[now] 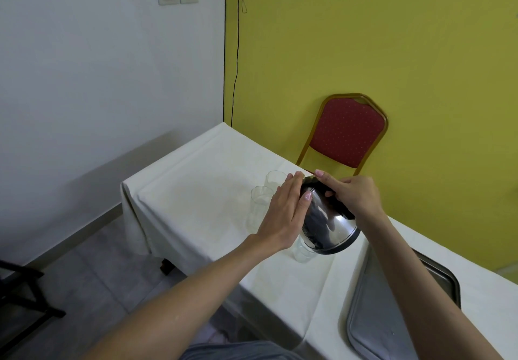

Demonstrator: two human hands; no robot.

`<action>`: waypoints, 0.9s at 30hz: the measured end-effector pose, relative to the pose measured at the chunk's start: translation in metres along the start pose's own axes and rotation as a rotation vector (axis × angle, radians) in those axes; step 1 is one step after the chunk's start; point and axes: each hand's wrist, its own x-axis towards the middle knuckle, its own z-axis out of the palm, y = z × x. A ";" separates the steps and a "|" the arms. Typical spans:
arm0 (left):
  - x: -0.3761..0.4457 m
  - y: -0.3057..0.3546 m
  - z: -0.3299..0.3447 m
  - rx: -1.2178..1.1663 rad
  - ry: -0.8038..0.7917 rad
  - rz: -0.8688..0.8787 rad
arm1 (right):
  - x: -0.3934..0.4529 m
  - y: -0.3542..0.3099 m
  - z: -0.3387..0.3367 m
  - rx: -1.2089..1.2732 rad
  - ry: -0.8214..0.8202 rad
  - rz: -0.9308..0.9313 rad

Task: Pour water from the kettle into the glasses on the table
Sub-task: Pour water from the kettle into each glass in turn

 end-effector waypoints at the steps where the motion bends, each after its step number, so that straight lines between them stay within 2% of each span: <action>1: 0.000 0.000 0.000 0.005 -0.003 -0.002 | 0.000 0.001 0.001 0.011 0.004 0.005; 16: 0.004 0.007 -0.002 0.058 -0.038 0.041 | 0.000 0.028 0.004 0.265 0.012 0.105; 23: 0.012 0.011 0.000 0.173 -0.033 0.199 | -0.009 0.040 0.000 0.514 0.042 0.204; 27: 0.019 0.020 0.002 0.250 -0.020 0.302 | -0.012 0.049 -0.004 0.665 0.056 0.199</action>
